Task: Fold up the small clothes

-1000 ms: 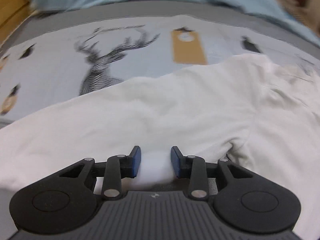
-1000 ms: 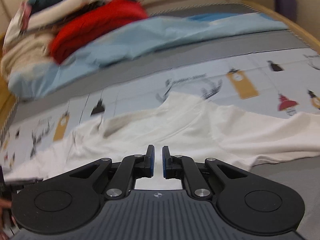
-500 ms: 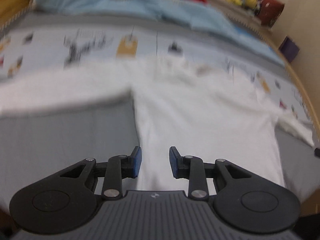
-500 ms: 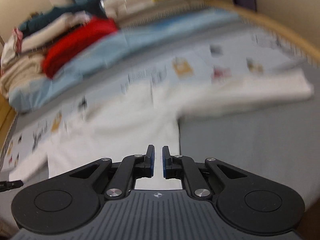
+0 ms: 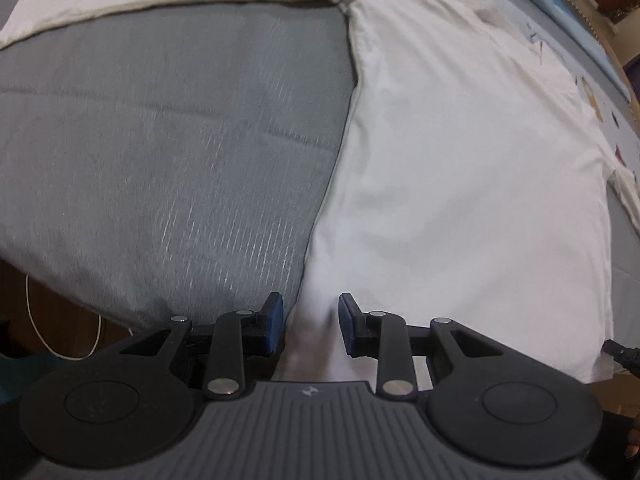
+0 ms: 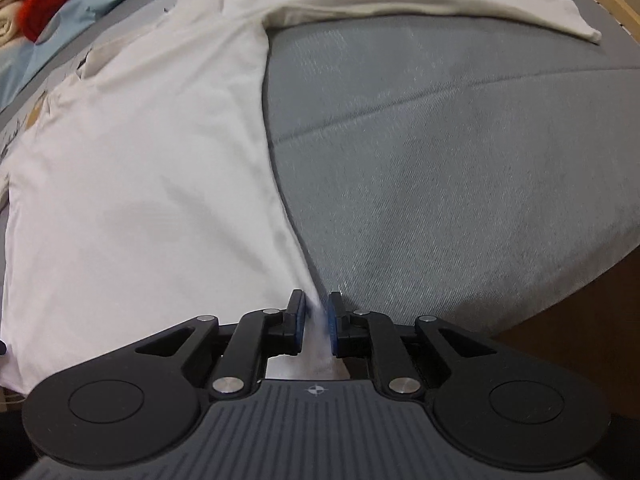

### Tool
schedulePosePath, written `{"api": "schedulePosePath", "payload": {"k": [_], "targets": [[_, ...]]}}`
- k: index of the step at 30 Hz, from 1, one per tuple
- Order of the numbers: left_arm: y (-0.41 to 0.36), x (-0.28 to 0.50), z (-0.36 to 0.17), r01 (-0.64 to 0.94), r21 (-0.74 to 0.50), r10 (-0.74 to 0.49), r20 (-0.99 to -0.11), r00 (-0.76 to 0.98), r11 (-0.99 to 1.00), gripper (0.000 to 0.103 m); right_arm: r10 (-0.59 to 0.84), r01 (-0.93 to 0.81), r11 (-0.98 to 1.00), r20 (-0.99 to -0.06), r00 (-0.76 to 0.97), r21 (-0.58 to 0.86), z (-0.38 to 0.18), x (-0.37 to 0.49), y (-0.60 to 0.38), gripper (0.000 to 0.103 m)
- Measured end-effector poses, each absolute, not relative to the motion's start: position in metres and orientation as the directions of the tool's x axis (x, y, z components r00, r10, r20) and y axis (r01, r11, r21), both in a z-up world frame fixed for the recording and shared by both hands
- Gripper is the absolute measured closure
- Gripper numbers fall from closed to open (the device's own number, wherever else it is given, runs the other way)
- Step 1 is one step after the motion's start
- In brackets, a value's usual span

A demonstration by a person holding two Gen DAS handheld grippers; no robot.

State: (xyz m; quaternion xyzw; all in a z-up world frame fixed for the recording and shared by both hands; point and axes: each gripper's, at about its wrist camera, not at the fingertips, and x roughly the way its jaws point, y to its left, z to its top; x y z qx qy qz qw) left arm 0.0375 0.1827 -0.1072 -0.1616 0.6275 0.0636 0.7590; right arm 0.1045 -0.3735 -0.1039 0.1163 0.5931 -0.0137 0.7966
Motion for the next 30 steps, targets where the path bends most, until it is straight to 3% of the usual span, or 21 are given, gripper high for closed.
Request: {"api": "schedulePosePath", "payload": {"k": [5,6,7,8,10,14,19,23,27,30], "targets": [[0.186,0.03,-0.111,-0.302,-0.16,-0.103,-0.975,0.197,0.94,0.07,0.115,0.109,0.982,-0.951,0.288,0.152,-0.106,0.1,-0.365,0.091],[0.186,0.028,-0.11,-0.298,-0.16,-0.103,-0.975,0.198,0.941,0.073,0.114,0.11,0.982,-0.95,0.289,0.152,-0.105,0.1,-0.366,0.093],[0.184,0.027,-0.11,-0.289,-0.156,-0.1,-0.975,0.201,0.945,0.088,0.108,0.116,0.982,-0.95,0.294,0.147,-0.104,0.099,-0.367,0.098],[0.182,0.028,-0.11,-0.277,-0.155,-0.1,-0.974,0.205,0.948,0.094,0.099,0.126,0.982,-0.946,0.308,0.144,-0.1,0.099,-0.369,0.098],[0.178,0.026,-0.103,-0.26,-0.171,-0.112,-0.967,0.227,0.95,0.098,0.107,0.157,0.973,-0.931,0.349,0.171,-0.089,0.1,-0.378,0.099],[0.172,0.018,-0.085,-0.228,-0.207,-0.141,-0.95,0.278,0.951,0.099,0.106,0.181,0.966,-0.921,0.375,0.185,-0.075,0.097,-0.39,0.099],[0.174,0.018,-0.107,-0.235,-0.086,-0.047,-0.985,0.166,0.968,0.101,0.077,0.179,0.976,-0.967,0.244,0.124,-0.104,0.097,-0.386,0.099],[0.167,0.02,-0.106,-0.19,-0.066,-0.034,-0.985,0.167,0.98,0.101,0.066,0.188,0.975,-0.967,0.246,0.114,-0.105,0.102,-0.385,0.097],[0.15,0.021,-0.092,-0.11,0.016,0.045,-0.964,0.262,0.994,0.094,0.013,0.194,0.978,-0.947,0.32,0.079,-0.091,0.099,-0.383,0.094],[0.137,0.025,-0.078,-0.056,-0.018,0.003,-0.933,0.359,0.998,0.093,0.04,0.12,0.987,-0.896,0.442,0.103,-0.071,0.098,-0.374,0.091]]}}
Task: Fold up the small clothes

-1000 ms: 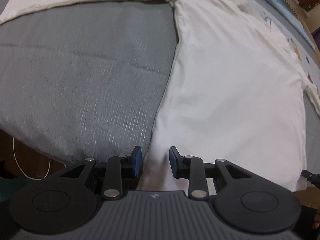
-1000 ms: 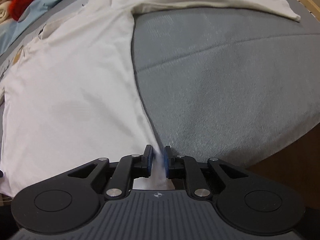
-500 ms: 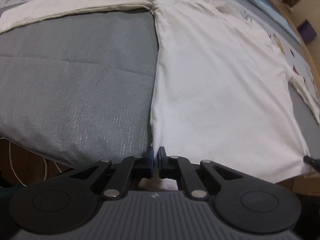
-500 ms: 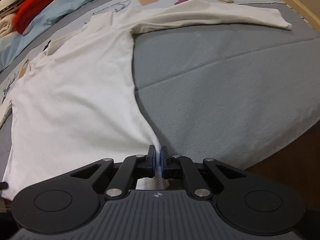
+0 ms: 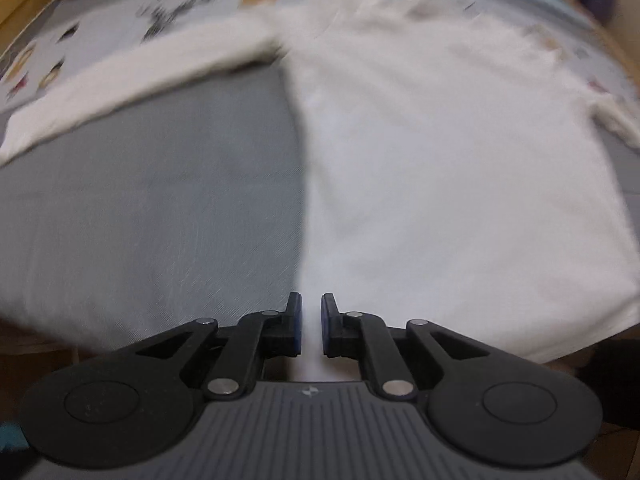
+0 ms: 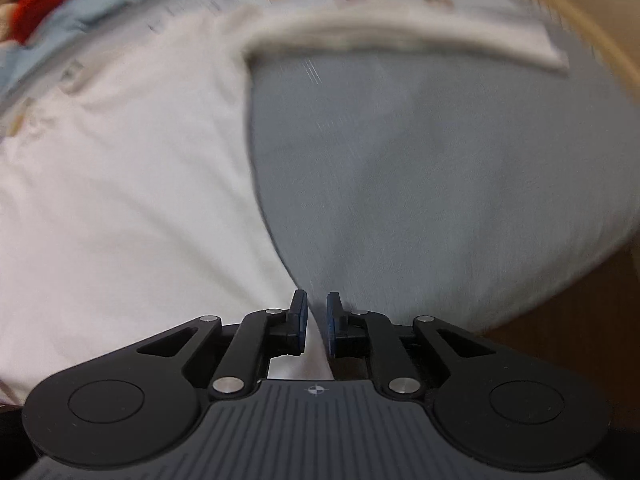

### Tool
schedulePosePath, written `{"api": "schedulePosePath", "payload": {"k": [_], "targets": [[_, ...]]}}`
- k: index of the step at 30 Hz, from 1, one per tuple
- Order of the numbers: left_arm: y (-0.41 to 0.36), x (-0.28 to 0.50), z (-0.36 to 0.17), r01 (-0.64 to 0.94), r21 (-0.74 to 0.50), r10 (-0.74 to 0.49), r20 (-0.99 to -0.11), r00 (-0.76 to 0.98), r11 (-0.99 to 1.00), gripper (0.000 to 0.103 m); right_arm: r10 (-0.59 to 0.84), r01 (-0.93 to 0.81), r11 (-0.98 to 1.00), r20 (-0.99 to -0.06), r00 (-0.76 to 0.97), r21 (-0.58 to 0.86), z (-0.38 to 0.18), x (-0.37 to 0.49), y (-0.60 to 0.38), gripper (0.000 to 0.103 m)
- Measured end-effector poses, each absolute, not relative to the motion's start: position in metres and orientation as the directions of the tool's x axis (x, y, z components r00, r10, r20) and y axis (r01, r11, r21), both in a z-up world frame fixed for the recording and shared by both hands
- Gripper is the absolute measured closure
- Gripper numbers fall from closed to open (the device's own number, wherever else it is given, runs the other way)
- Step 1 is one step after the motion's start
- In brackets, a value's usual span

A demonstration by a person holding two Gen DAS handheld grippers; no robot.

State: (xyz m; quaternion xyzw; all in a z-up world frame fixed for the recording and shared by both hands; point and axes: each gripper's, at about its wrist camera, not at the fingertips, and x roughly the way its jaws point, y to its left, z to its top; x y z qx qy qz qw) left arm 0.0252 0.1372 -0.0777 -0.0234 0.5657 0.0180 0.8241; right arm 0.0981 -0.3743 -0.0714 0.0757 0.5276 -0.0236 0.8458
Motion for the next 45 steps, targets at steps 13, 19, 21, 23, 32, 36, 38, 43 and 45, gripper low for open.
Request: {"api": "schedulePosePath", "payload": {"k": [13,19,21,23,32,36,38,43,45], "targets": [[0.116,0.04,-0.105,-0.019,-0.079,-0.07,-0.953,0.296,0.997,0.077,0.107,-0.02,0.994,-0.937,0.333,0.106,-0.107,0.109,-0.344,0.073],[0.119,0.045,-0.105,-0.046,0.013,0.026,-0.953,0.303,0.999,0.076,0.075,-0.04,0.997,-0.874,0.48,0.064,-0.064,0.117,-0.33,0.073],[0.123,0.048,-0.083,-0.069,-0.013,0.015,-0.919,0.395,0.998,0.076,0.104,-0.057,0.995,-0.801,0.59,0.087,-0.026,0.12,-0.329,0.073],[0.129,0.051,-0.061,-0.093,-0.034,0.015,-0.88,0.476,0.995,0.076,0.132,-0.086,0.991,-0.722,0.68,0.1,0.01,0.124,-0.329,0.073],[0.156,0.097,0.038,-0.065,0.032,0.068,-0.731,0.679,0.997,0.076,0.135,-0.155,0.988,-0.509,0.85,0.004,0.089,0.16,-0.338,0.065],[0.186,0.12,0.045,-0.056,0.066,0.086,-0.68,0.728,0.996,0.076,0.07,-0.099,0.995,-0.532,0.844,-0.026,0.059,0.169,-0.338,0.065],[0.204,0.125,0.039,-0.062,0.074,0.096,-0.665,0.741,0.995,0.076,0.062,-0.101,0.994,-0.589,0.806,-0.034,0.048,0.176,-0.327,0.065],[0.262,0.145,0.004,-0.135,0.033,0.119,-0.701,0.703,0.99,0.085,0.069,-0.135,0.988,-0.571,0.818,-0.074,0.045,0.179,-0.305,0.065],[0.291,0.152,-0.004,-0.204,-0.031,0.123,-0.705,0.698,0.979,0.085,0.067,-0.157,0.982,-0.581,0.811,-0.106,0.04,0.184,-0.296,0.066]]}}
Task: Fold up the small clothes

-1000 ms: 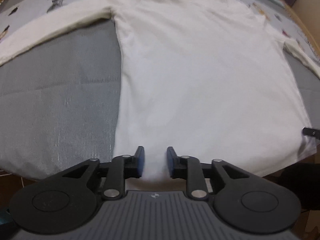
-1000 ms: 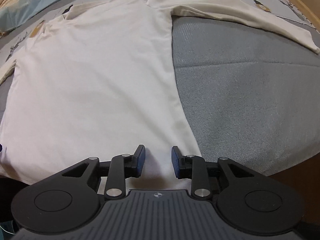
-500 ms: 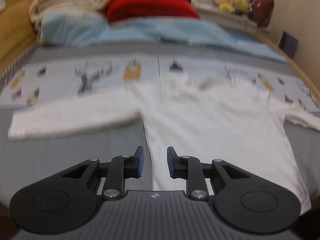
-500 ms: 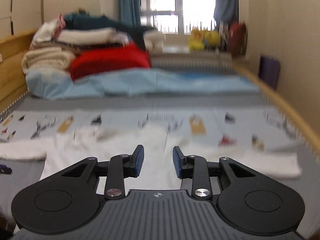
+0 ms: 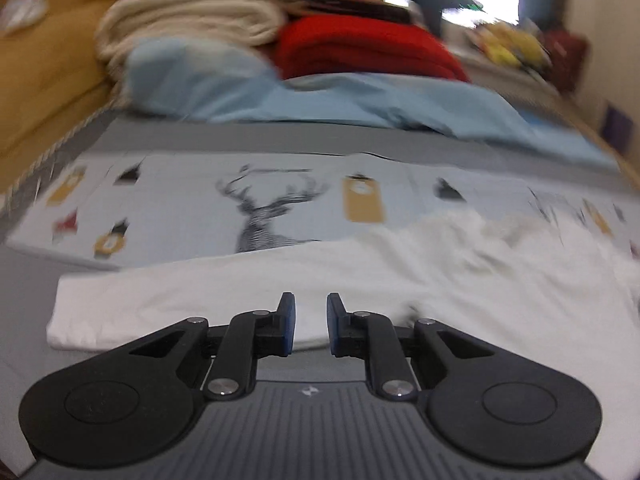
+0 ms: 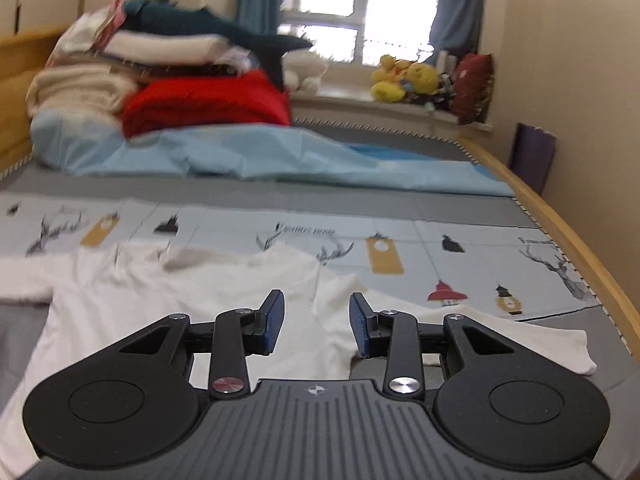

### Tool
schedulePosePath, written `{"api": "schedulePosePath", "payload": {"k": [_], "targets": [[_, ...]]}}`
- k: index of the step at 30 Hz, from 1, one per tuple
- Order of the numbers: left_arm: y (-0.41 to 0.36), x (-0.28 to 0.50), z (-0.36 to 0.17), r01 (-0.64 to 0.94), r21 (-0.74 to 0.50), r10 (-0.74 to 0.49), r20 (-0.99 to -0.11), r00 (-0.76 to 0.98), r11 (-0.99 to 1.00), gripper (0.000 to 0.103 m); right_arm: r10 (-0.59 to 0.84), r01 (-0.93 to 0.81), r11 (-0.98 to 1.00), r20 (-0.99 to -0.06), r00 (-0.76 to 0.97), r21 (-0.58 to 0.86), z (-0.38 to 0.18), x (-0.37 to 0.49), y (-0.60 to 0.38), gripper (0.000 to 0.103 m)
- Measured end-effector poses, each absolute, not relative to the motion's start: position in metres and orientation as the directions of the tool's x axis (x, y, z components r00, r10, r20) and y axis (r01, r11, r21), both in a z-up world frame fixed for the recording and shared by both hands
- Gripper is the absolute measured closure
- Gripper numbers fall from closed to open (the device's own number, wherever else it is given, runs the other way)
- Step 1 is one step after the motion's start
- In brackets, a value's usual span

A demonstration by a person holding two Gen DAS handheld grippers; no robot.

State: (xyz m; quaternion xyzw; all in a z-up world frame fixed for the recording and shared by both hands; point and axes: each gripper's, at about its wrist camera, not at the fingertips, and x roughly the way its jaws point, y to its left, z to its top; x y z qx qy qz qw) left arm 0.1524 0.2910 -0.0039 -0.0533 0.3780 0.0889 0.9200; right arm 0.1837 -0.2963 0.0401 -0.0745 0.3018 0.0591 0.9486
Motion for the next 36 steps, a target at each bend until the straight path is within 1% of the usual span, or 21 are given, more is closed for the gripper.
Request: {"api": "schedulePosePath", "payload": {"k": [3,6,8,9,10,11,13,15,16,19,21,23,24,25,26,28,31,36], "targets": [[0.337,0.16,-0.024,-0.353,-0.057,0.207,-0.72,0.663,0.934,0.085,0.042,-0.153,0.976,-0.555,0.831,-0.156,0.04,0.189,-0.285,0.066],[0.387,0.162,-0.045,-0.53,-0.095,0.29,-0.749,0.595,0.842,0.084,0.027,-0.138,0.978,-0.561,0.827,-0.157,0.038,0.198,-0.28,0.066],[0.419,0.16,-0.059,-0.616,-0.11,0.332,-0.762,0.556,0.78,0.084,0.025,-0.137,0.978,-0.566,0.824,-0.156,0.037,0.202,-0.279,0.066],[0.432,0.158,-0.065,-0.652,-0.102,0.356,-0.768,0.532,0.752,0.081,0.025,-0.137,0.978,-0.567,0.823,-0.156,0.036,0.203,-0.279,0.066],[0.444,0.156,-0.072,-0.683,-0.084,0.383,-0.775,0.502,0.725,0.074,0.024,-0.138,0.978,-0.568,0.822,-0.158,0.036,0.204,-0.278,0.066],[0.453,0.155,-0.078,-0.709,-0.063,0.408,-0.781,0.473,0.702,0.07,0.024,-0.141,0.977,-0.571,0.82,-0.162,0.035,0.205,-0.277,0.066],[0.473,0.151,-0.088,-0.758,-0.039,0.442,-0.792,0.421,0.651,0.053,0.022,-0.15,0.973,-0.579,0.815,-0.174,0.032,0.206,-0.275,0.066],[0.488,0.145,-0.096,-0.8,-0.047,0.452,-0.805,0.385,0.597,0.045,0.022,-0.159,0.97,-0.584,0.811,-0.184,0.03,0.206,-0.274,0.066],[0.494,0.141,-0.1,-0.812,-0.058,0.445,-0.813,0.376,0.58,0.043,0.022,-0.164,0.968,-0.589,0.808,-0.19,0.029,0.207,-0.273,0.066],[0.504,0.135,-0.111,-0.828,-0.077,0.421,-0.832,0.36,0.556,0.043,0.019,-0.172,0.965,-0.598,0.801,-0.2,0.026,0.208,-0.272,0.066],[0.504,0.135,-0.113,-0.821,-0.075,0.435,-0.819,0.375,0.566,0.043,0.015,-0.176,0.962,-0.606,0.795,-0.207,0.024,0.209,-0.273,0.066],[0.502,0.139,-0.115,-0.812,-0.067,0.443,-0.81,0.383,0.579,0.053,0.008,-0.182,0.959,-0.618,0.786,-0.218,0.021,0.209,-0.272,0.066],[0.501,0.141,-0.116,-0.805,-0.071,0.442,-0.806,0.394,0.589,0.071,0.005,-0.185,0.956,-0.623,0.782,-0.225,0.019,0.209,-0.271,0.066],[0.499,0.144,-0.115,-0.794,-0.079,0.433,-0.804,0.408,0.603,0.097,0.001,-0.189,0.953,-0.625,0.781,-0.235,0.018,0.209,-0.27,0.066],[0.497,0.148,-0.114,-0.785,-0.087,0.421,-0.805,0.418,0.613,0.1,-0.003,-0.193,0.95,-0.626,0.78,-0.245,0.016,0.209,-0.269,0.066],[0.49,0.155,-0.107,-0.787,-0.065,0.445,-0.795,0.412,0.613,0.1,-0.009,-0.194,0.948,-0.626,0.78,-0.254,0.015,0.21,-0.269,0.066],[0.473,0.162,-0.081,-0.764,-0.081,0.463,-0.753,0.467,0.64,0.1,-0.011,-0.189,0.949,-0.629,0.778,-0.251,0.014,0.211,-0.27,0.066],[0.407,0.178,-0.03,-0.647,-0.102,0.428,-0.671,0.606,0.756,0.101,0.021,-0.202,0.953,-0.617,0.787,-0.225,0.019,0.207,-0.268,0.066]]}}
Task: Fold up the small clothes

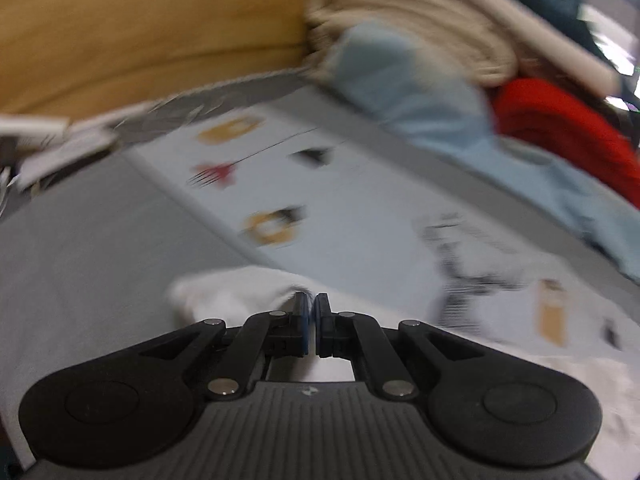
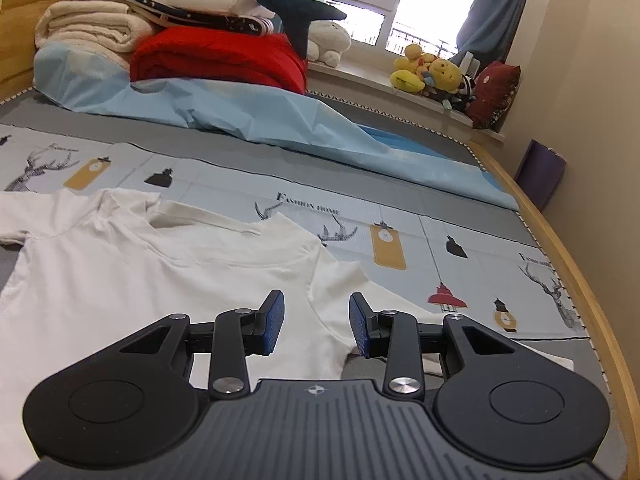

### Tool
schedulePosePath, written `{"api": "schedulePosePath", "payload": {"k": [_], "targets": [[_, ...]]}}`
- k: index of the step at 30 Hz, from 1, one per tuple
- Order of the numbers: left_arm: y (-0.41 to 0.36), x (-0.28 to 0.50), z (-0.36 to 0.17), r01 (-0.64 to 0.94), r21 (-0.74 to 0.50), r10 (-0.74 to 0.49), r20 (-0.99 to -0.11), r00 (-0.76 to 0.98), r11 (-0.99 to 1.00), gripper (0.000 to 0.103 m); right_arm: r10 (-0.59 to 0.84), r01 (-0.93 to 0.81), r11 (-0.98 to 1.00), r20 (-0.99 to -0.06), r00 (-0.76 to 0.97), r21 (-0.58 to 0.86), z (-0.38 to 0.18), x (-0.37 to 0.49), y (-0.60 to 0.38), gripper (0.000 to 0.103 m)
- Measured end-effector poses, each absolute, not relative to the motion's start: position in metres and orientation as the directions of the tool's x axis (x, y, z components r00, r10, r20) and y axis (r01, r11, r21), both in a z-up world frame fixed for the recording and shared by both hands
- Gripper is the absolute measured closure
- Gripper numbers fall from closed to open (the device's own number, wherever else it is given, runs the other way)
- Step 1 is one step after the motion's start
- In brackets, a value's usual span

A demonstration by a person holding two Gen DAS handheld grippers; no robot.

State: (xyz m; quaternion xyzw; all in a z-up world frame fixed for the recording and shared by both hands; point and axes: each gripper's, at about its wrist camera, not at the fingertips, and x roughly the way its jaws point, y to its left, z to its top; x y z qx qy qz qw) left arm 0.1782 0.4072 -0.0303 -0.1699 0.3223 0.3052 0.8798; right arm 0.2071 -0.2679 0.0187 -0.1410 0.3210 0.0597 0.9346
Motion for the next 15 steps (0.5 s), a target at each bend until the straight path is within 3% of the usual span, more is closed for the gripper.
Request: {"api": "schedulePosePath", "payload": {"k": [5,11,14,15], "targets": [[0.295,0.207,0.004,-0.44,-0.103,0.288,-0.621,0.729,0.892,0.101,0.058,-0.222,0.955,-0.607,0.793,-0.198,0.023,0.202,-0.263,0.066],[0.135,0.233,0.007,-0.123,-0.116,0.018,-0.651,0.759,0.986,0.1,0.069,-0.224,0.959,-0.617,0.784,-0.176,0.023,0.2,-0.264,0.066],[0.07,0.239,-0.002,0.042,-0.133,-0.125,-0.71,0.693,0.99,0.096,0.066,-0.217,0.962,-0.627,0.776,-0.168,0.022,0.202,-0.267,0.066],[0.056,0.236,-0.002,0.067,-0.126,-0.137,-0.714,0.687,0.99,0.09,0.065,-0.215,0.963,-0.631,0.773,-0.165,0.021,0.202,-0.268,0.066]]}}
